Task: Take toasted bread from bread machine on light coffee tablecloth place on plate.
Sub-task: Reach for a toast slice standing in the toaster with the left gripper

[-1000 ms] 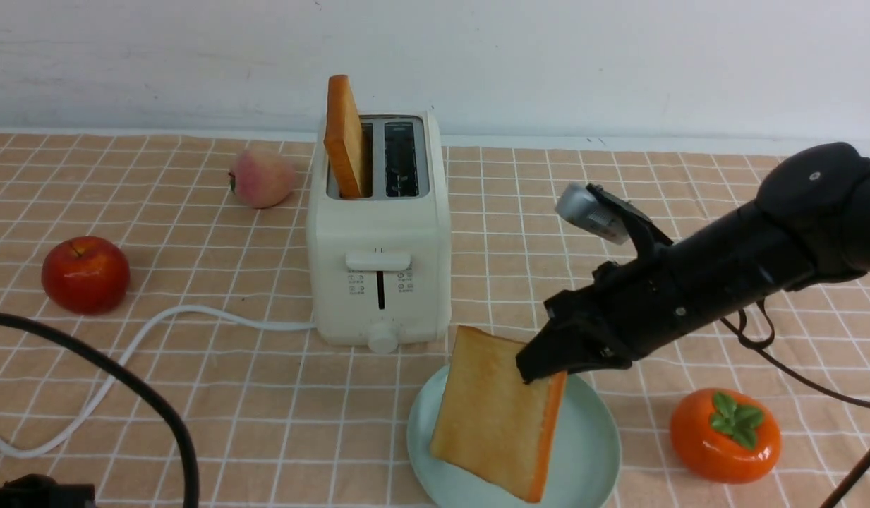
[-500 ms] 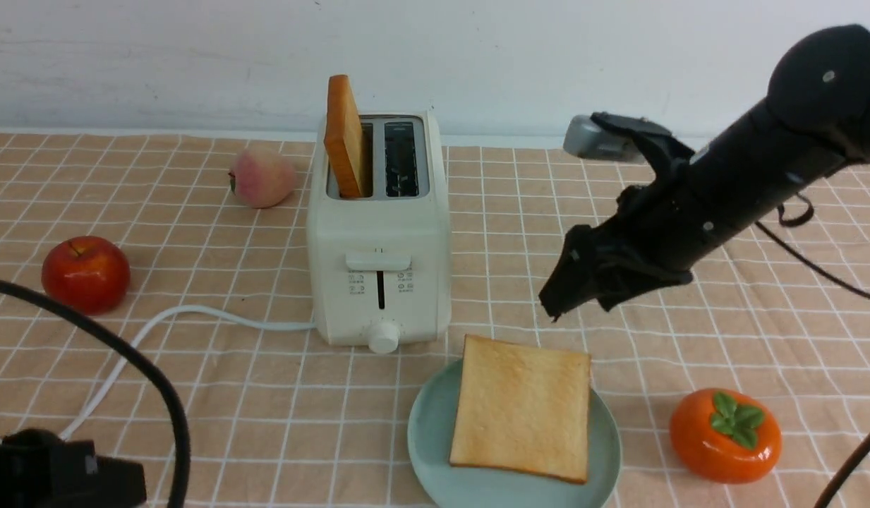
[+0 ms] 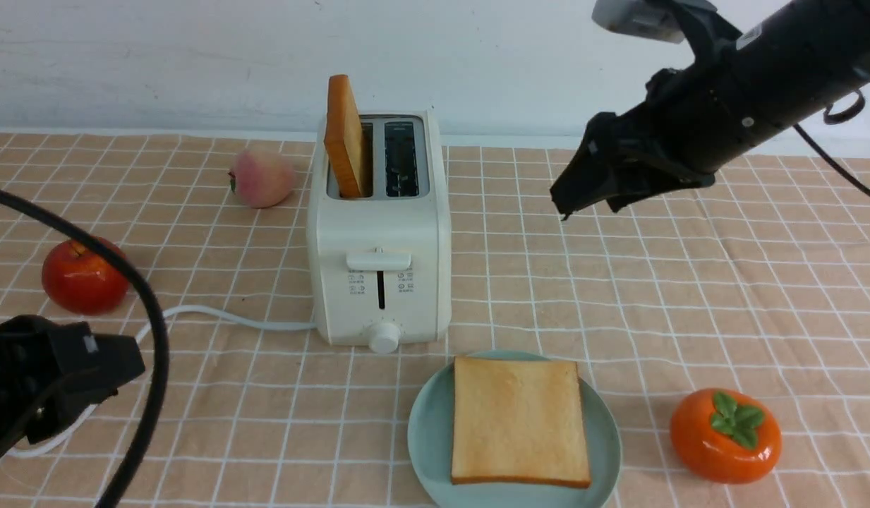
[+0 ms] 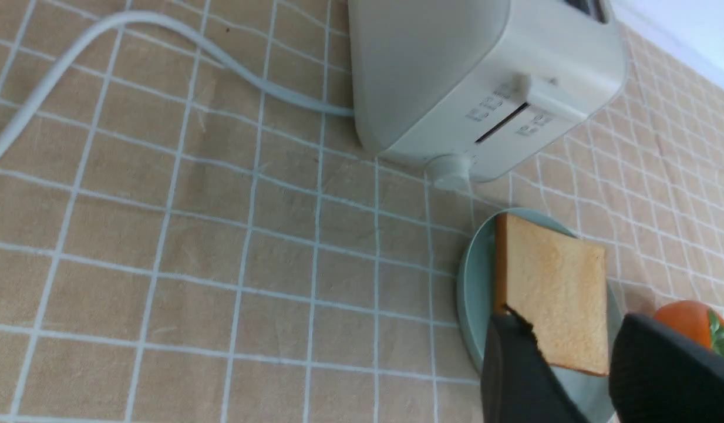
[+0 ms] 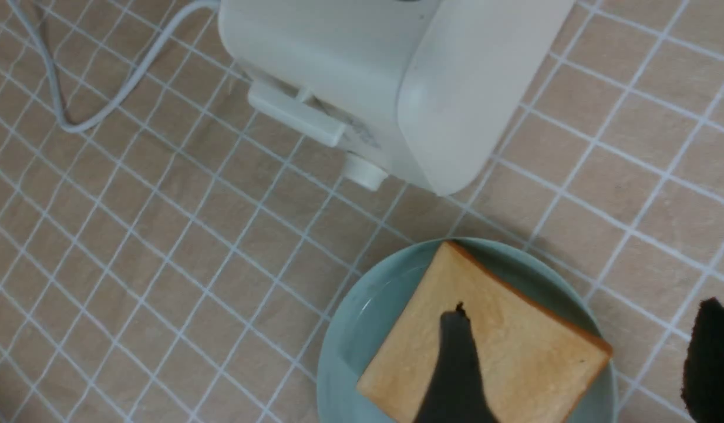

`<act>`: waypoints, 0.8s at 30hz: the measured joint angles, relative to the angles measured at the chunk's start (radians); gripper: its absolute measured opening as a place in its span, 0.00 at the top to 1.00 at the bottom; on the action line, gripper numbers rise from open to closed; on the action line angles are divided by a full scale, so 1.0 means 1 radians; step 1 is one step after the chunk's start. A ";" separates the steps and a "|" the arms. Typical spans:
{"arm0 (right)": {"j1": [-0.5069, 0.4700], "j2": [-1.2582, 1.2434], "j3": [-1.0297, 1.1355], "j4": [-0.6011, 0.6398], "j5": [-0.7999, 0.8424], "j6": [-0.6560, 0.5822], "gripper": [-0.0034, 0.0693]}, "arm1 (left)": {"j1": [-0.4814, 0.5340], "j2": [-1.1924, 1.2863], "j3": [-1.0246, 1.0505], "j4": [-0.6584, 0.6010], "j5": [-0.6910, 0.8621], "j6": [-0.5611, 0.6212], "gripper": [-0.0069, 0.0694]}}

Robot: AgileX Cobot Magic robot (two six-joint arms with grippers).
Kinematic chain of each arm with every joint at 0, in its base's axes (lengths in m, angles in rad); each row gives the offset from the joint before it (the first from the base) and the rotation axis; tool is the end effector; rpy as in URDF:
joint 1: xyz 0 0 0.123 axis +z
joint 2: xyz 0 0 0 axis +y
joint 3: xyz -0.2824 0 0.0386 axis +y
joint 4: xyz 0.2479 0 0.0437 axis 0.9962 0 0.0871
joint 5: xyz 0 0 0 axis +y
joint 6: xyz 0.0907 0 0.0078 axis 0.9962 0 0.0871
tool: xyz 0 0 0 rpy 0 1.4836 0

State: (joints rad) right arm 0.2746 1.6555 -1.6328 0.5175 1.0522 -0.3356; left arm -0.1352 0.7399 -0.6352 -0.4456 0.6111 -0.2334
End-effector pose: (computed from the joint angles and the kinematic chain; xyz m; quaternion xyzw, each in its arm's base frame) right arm 0.3364 0.1354 0.3735 -0.2232 0.9005 0.2407 0.2853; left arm 0.1379 -0.0415 0.3109 -0.1462 0.8629 -0.2729 0.3994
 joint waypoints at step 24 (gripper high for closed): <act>0.039 -0.303 0.415 -0.106 -0.282 0.115 0.31 | -0.166 0.515 -0.626 0.246 0.150 -0.078 0.29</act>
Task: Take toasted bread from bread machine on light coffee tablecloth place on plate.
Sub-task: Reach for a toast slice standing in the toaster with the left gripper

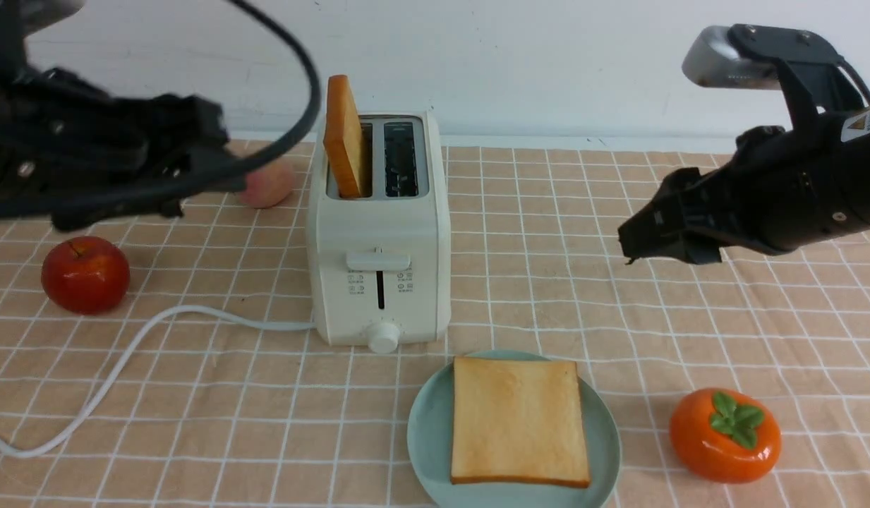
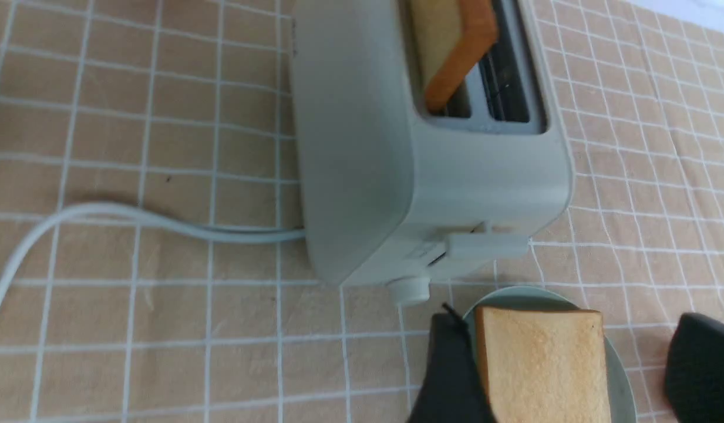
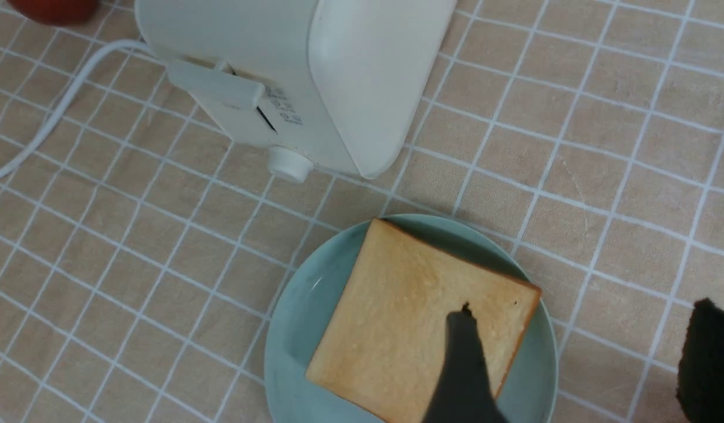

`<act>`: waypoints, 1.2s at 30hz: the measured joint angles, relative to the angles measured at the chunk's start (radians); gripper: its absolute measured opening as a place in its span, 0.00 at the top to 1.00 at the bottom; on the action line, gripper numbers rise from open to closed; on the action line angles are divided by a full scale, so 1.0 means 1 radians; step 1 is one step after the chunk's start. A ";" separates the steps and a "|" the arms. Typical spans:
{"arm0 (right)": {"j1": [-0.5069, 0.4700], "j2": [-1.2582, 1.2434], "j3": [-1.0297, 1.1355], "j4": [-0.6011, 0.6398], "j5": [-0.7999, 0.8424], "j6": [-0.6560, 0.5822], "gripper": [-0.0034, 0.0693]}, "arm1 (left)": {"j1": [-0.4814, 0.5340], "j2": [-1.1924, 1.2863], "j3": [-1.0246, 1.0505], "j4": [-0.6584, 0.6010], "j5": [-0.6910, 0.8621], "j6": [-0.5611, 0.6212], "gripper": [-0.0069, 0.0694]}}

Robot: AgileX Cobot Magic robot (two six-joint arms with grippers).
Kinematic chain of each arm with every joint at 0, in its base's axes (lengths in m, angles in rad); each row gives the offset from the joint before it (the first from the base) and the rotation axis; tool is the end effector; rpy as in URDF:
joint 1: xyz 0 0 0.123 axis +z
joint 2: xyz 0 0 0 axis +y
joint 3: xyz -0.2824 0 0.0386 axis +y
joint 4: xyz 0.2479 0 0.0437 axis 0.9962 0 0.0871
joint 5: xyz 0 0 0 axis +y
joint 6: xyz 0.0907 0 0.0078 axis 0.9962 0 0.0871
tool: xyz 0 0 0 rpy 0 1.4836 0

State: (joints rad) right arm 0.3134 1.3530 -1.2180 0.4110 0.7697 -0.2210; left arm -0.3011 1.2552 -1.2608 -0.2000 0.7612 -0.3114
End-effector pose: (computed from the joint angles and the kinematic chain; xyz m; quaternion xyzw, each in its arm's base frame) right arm 0.2687 0.1137 0.3558 -0.1593 0.9002 0.2024 0.3511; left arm 0.2522 -0.0914 0.3933 -0.0396 0.8952 -0.2199 0.3855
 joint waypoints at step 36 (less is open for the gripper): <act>0.001 0.000 0.001 0.015 0.175 0.006 0.31 | -0.113 0.639 -0.554 0.464 0.004 -0.274 0.76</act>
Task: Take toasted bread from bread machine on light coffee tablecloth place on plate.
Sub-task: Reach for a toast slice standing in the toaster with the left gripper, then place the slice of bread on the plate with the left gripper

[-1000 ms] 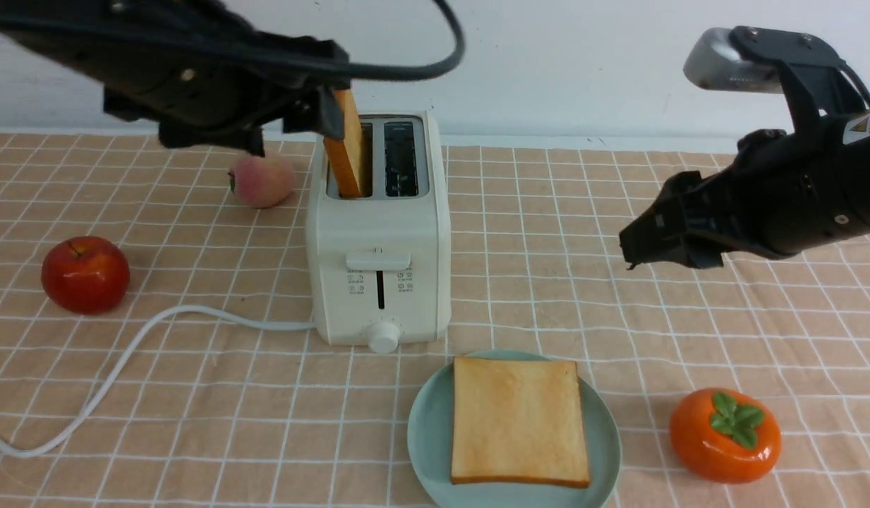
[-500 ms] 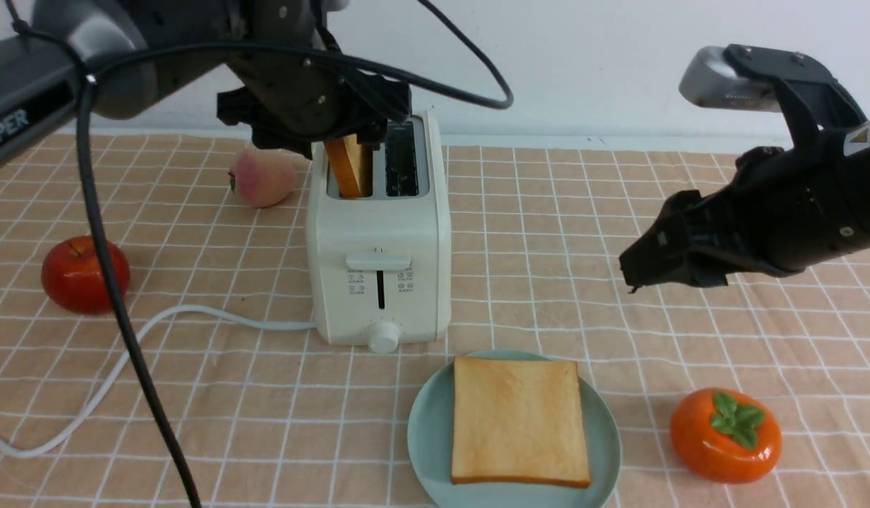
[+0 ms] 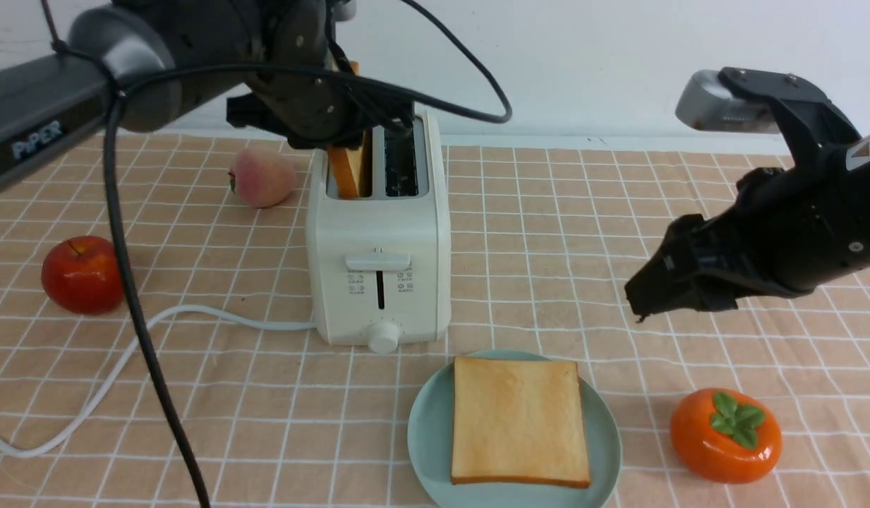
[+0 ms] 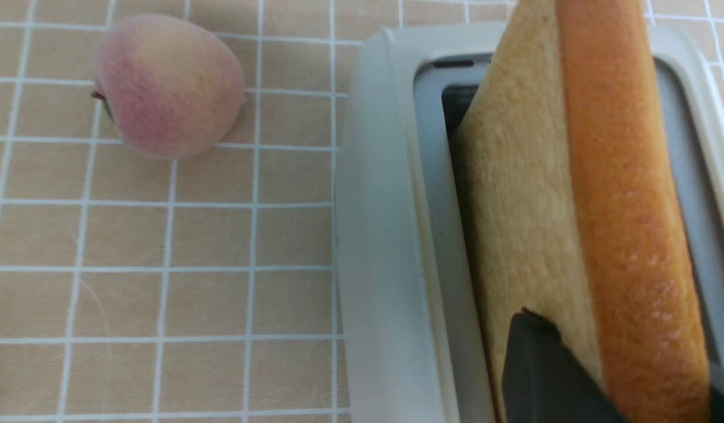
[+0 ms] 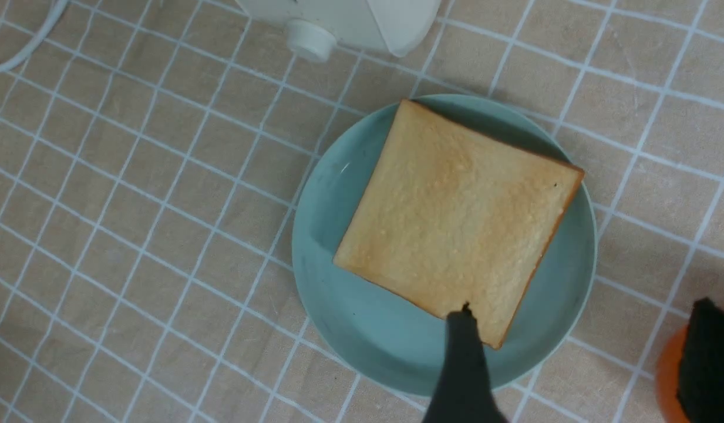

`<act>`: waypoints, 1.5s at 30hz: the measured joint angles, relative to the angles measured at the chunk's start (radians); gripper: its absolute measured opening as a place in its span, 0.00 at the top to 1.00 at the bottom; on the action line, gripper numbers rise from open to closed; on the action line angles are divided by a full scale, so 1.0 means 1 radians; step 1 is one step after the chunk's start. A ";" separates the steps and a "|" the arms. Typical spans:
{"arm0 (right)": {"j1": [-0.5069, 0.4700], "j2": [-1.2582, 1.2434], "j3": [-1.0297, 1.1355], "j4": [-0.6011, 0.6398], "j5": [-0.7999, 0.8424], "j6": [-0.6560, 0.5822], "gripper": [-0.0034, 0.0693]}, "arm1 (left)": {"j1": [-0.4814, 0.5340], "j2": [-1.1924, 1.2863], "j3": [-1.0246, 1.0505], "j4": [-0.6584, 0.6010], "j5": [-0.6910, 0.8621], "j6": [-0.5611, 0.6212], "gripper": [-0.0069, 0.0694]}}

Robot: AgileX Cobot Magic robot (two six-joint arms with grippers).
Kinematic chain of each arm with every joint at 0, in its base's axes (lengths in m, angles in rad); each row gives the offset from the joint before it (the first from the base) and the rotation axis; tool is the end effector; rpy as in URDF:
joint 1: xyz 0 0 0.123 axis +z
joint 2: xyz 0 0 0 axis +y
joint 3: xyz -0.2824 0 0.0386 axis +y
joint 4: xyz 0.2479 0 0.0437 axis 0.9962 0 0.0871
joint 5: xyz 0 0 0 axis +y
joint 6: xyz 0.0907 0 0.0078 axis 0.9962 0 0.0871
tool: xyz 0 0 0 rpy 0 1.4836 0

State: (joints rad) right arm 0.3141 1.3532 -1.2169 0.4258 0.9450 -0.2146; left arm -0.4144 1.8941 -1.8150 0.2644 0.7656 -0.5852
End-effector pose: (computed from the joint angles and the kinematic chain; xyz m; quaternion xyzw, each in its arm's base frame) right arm 0.2551 0.1149 0.3469 -0.1773 0.9228 0.2130 0.2677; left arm 0.4121 -0.1632 0.3420 -0.0267 0.9115 -0.0813 0.4023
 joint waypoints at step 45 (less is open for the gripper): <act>0.000 -0.001 0.000 0.000 0.120 0.001 0.31 | 0.000 -0.146 0.936 -1.936 -0.134 1.485 0.57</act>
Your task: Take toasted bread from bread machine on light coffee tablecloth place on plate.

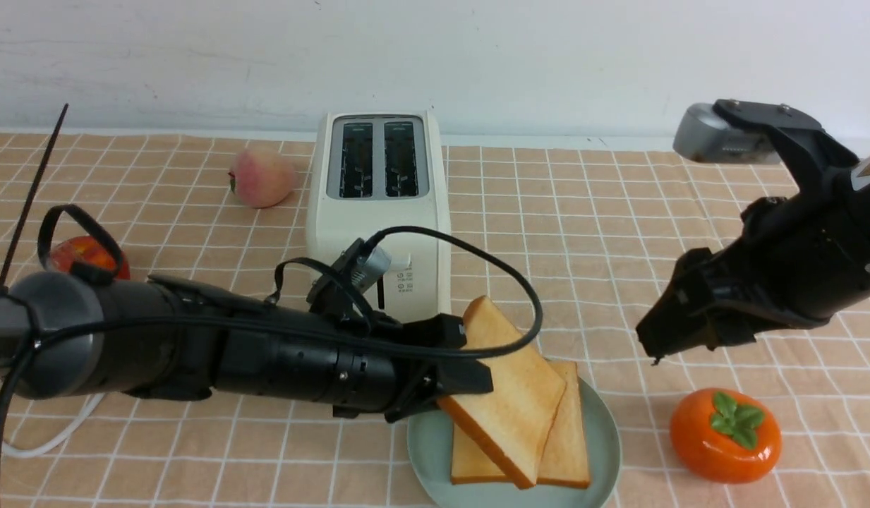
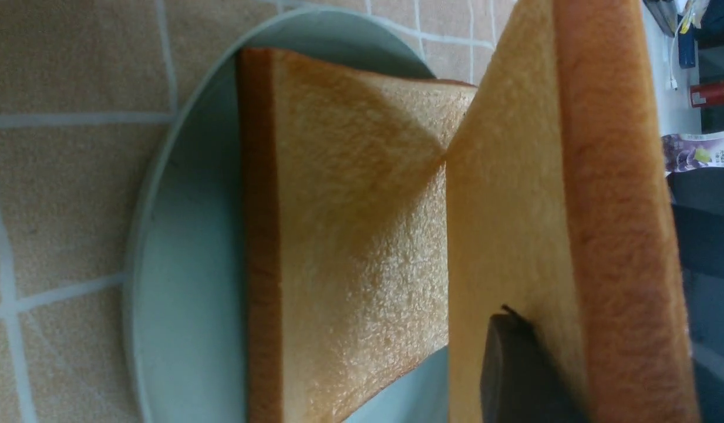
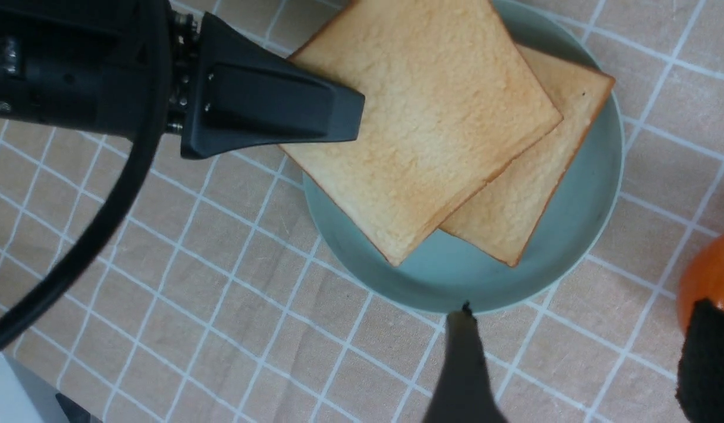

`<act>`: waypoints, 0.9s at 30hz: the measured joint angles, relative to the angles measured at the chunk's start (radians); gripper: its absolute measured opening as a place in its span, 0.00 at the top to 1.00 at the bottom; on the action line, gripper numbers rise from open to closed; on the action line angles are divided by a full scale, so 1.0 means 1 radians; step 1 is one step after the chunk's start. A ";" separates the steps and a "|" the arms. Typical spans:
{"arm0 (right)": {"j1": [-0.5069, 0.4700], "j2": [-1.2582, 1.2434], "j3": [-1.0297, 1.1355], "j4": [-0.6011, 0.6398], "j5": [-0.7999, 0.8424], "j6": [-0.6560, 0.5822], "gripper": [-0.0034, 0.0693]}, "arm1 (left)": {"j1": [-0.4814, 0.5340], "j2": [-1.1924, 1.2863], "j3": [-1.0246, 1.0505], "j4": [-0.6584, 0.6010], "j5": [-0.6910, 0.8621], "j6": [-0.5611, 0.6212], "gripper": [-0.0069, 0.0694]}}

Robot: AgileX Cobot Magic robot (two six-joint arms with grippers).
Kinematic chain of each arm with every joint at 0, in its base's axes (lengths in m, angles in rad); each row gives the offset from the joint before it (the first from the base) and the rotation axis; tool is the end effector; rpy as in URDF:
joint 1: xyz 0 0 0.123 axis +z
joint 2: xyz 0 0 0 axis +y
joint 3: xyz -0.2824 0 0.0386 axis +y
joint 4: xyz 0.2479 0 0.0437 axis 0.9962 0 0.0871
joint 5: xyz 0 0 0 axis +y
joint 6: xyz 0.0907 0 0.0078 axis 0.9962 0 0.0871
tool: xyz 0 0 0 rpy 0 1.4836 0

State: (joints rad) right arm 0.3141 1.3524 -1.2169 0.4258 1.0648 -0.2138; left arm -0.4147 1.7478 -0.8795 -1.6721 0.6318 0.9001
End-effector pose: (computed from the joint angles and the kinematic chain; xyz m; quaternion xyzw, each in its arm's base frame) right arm 0.2452 0.1143 0.3423 -0.1925 0.9341 0.2141 0.2113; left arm 0.2870 -0.1849 0.1854 -0.0368 0.8726 -0.4572 0.1677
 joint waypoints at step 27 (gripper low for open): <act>0.000 -0.167 0.007 -0.224 -0.086 0.175 0.61 | 0.000 -0.434 -0.211 1.768 0.325 -1.298 0.40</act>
State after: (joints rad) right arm 0.3141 1.1850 -1.2095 0.2020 0.9788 -0.0386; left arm -0.4147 1.3134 -1.0905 0.0964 0.9569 -0.3977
